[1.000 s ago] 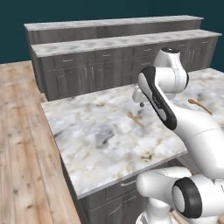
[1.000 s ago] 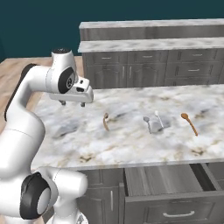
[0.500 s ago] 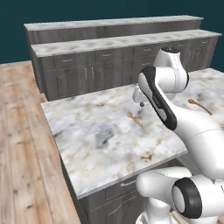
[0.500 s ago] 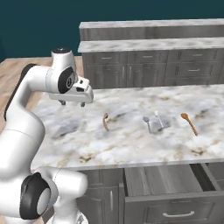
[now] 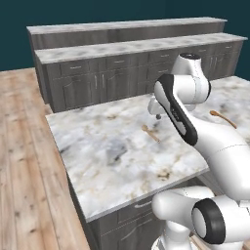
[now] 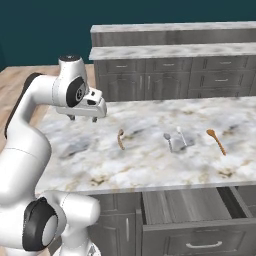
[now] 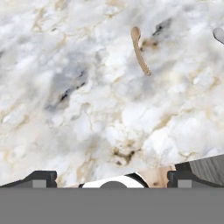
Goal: Organize the utensils by type. Pick up the wooden spoons from the counter and place them in the open cabinet. Then pick up the metallic utensils from the counter and place them in the open drawer.
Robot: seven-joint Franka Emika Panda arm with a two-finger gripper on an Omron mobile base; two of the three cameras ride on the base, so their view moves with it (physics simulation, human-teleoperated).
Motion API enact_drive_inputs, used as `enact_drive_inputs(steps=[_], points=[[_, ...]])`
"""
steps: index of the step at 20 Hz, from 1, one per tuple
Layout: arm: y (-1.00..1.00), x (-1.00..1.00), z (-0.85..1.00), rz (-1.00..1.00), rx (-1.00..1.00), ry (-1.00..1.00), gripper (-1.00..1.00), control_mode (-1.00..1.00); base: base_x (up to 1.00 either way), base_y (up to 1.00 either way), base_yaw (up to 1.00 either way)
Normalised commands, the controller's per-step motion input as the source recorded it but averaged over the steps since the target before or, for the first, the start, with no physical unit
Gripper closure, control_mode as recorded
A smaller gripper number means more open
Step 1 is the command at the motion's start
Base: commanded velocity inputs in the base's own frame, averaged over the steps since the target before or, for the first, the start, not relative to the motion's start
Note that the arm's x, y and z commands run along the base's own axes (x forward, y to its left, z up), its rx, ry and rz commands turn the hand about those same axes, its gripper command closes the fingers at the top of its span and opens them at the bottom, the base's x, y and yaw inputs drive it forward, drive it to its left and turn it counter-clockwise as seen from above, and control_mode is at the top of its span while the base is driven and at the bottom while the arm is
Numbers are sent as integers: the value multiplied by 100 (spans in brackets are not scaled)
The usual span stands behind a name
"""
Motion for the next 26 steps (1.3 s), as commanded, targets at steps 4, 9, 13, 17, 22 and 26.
enact_drive_inputs(steps=[4,9,13,17,22,26], points=[[-10,24,-5,0,0,9,-100,-100,1,0,0],[-27,56,-13,0,0,18,-100,-100,0,0,0],[-33,50,-17,0,-1,12,-100,-100,0,0,0],[-20,45,-23,0,-3,0,-100,-100,0,0,0],[-7,31,-45,3,-15,0,-100,-100,0,0,0],[-4,25,-48,6,-18,-2,-100,-100,0,0,0]])
